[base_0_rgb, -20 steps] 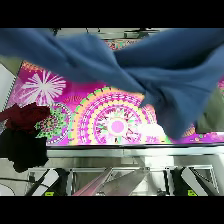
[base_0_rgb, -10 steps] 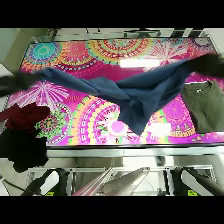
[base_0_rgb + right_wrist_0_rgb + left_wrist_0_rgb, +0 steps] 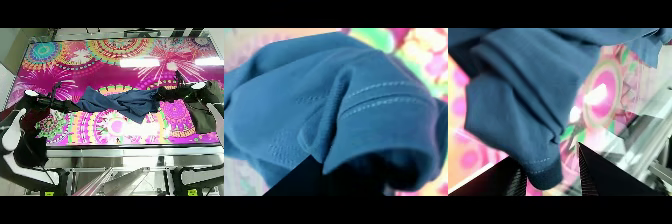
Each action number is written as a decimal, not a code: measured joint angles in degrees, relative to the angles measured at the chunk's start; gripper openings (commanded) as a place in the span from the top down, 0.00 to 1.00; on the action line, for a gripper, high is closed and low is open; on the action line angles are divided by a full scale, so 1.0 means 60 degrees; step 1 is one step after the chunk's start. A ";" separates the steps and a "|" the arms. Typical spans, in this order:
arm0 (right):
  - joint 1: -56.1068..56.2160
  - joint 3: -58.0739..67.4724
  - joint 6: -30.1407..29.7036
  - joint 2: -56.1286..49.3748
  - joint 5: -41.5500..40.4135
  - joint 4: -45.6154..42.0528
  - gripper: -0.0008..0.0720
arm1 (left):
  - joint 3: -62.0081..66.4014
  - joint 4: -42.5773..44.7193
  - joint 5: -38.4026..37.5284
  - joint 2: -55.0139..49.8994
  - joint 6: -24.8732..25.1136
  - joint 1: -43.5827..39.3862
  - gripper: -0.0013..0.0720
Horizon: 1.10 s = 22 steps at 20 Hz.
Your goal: Fold the shirts.
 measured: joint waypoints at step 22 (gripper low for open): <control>-0.0397 0.0444 -0.0317 -0.0262 0.3563 0.0113 0.20 | 0.7978 0.1111 -0.0015 -0.3967 -0.2772 -0.1395 0.05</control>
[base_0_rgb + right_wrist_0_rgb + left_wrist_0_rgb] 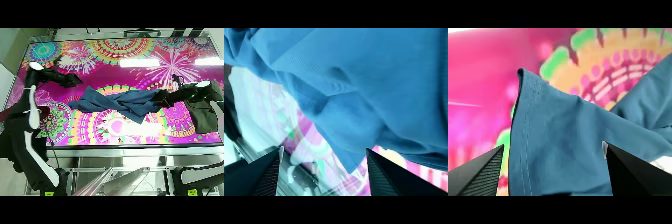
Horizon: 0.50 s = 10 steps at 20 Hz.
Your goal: Fold the shirts.
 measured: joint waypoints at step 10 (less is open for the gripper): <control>0.0124 -0.0022 -0.0404 0.0004 0.0171 0.0193 0.20 | 0.0000 0.0521 0.0783 -0.0852 -0.0138 -0.0969 0.63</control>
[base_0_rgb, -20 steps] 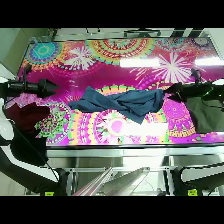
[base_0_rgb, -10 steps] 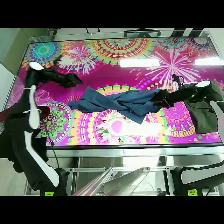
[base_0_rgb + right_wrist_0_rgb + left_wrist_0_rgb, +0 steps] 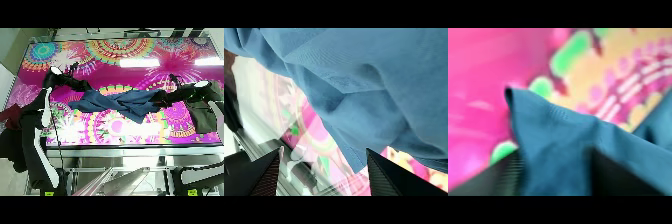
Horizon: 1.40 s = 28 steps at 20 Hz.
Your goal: Fold the shirts.
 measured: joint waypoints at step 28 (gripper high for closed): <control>-0.0597 -0.3275 -0.0630 0.2907 0.0612 0.0149 0.43 | -1.2149 -0.1661 -0.1453 1.0593 0.0652 0.0295 0.96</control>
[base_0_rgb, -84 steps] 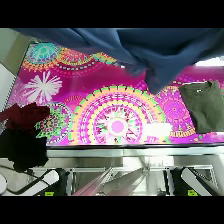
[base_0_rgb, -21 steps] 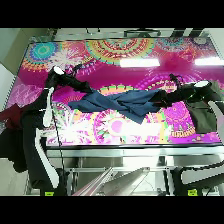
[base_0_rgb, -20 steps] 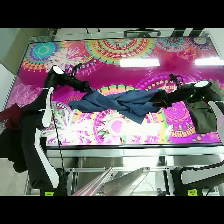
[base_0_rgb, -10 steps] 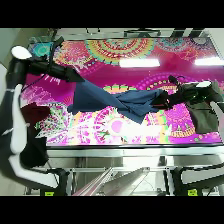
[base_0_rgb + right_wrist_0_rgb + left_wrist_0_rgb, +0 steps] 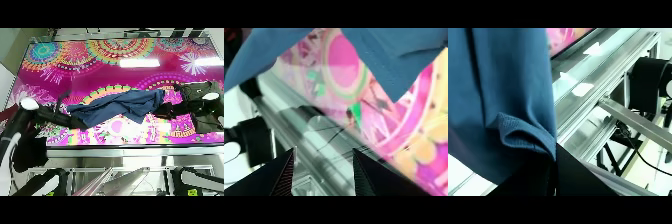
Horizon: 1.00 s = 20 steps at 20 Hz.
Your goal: Fold the shirts.
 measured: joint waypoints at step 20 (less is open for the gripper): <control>0.1577 -0.0106 -0.1712 -0.2044 -0.4601 0.1843 0.44 | -0.2586 0.0164 0.1985 -0.0310 -0.0579 0.0117 0.02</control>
